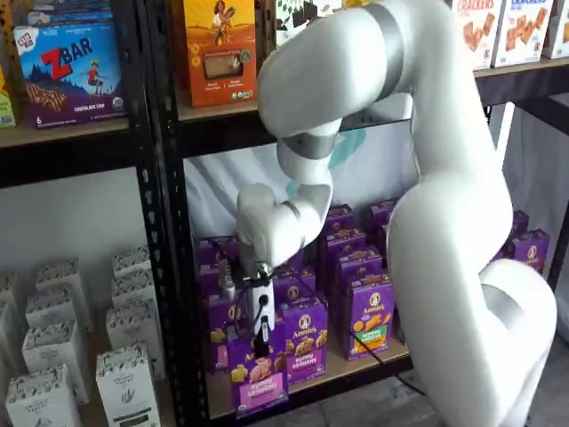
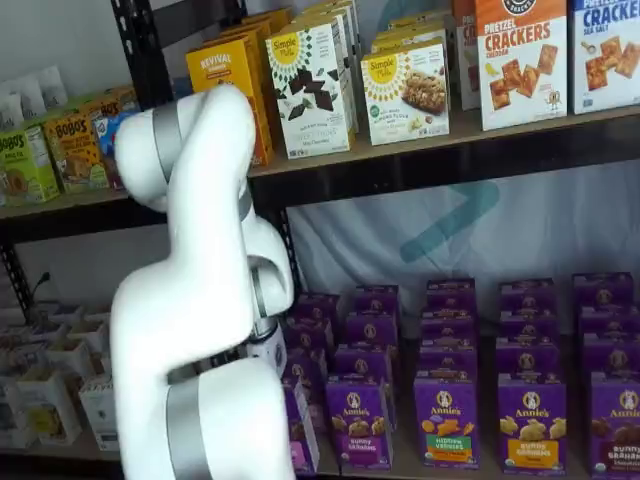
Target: Pick up the purple box with a pink patch in the middle, on the bottom shelf, the first box from the left
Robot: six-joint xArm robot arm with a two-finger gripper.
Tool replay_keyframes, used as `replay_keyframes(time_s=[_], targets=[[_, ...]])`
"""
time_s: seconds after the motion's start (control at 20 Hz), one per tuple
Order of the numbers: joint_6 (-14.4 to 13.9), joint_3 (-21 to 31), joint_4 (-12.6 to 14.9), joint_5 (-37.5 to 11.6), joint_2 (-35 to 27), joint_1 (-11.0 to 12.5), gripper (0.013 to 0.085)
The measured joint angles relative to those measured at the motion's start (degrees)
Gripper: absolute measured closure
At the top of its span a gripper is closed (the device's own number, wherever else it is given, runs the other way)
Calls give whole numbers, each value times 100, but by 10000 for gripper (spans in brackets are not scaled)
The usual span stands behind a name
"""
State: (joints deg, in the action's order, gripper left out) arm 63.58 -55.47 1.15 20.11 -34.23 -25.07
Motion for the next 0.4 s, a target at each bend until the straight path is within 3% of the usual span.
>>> replay_keyframes(time_s=[0.4], targets=[[201, 678, -240, 88, 711, -22, 690]])
